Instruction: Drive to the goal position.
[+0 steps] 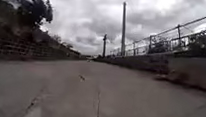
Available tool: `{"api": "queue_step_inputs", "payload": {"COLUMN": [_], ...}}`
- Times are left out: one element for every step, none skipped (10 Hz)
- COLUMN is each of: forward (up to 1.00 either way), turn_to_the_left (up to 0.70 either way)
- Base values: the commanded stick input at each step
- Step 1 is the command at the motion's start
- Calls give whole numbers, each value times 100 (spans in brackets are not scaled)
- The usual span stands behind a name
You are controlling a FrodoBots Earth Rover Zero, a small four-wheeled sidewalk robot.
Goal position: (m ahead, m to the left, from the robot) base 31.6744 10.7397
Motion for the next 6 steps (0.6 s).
{"api": "queue_step_inputs", "payload": {"forward": [100, 100, 100, 100, 100, 100], "turn_to_the_left": [0, 0, 0, 0, 0, 0]}}
